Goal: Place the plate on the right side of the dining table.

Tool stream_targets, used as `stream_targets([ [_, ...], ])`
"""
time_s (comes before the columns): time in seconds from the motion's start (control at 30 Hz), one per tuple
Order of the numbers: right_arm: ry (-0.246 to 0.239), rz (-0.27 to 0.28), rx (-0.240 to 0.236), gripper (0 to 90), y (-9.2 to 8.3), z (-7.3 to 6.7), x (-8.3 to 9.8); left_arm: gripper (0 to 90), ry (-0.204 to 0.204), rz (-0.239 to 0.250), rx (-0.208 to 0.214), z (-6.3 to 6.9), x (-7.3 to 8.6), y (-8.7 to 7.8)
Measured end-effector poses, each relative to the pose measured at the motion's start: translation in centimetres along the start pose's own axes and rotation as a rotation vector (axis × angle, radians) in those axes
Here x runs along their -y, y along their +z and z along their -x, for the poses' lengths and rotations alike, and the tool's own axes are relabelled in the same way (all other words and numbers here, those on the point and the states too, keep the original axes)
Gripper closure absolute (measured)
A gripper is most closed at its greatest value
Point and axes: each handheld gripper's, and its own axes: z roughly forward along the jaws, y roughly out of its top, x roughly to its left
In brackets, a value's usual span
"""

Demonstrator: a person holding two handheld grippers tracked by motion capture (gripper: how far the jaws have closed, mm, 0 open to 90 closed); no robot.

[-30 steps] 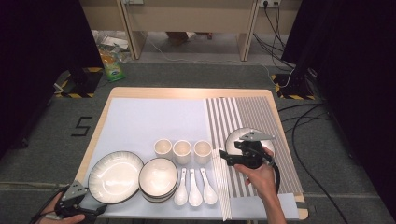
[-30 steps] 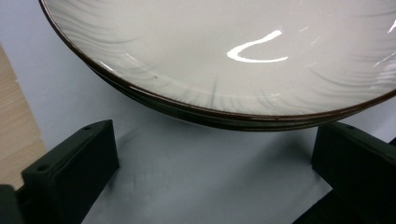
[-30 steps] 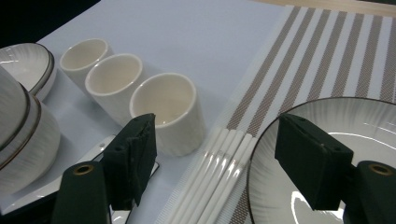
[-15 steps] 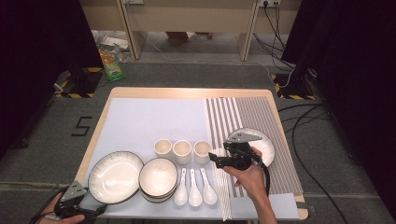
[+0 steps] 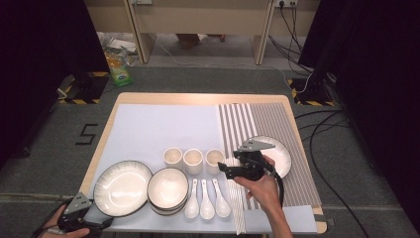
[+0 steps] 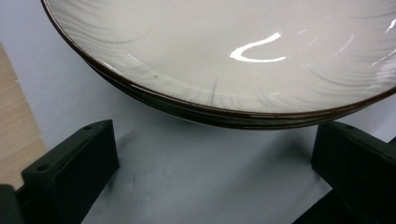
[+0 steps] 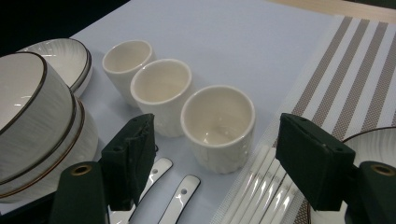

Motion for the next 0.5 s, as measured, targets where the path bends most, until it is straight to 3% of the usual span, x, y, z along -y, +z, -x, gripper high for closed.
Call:
stream_targets([
  [0.5,-0.032,-0.010,-0.019,28.8,0.4,-1.7,-0.5,0.0,-0.001,-0.001,0.000,0.0,0.0,0.0],
])
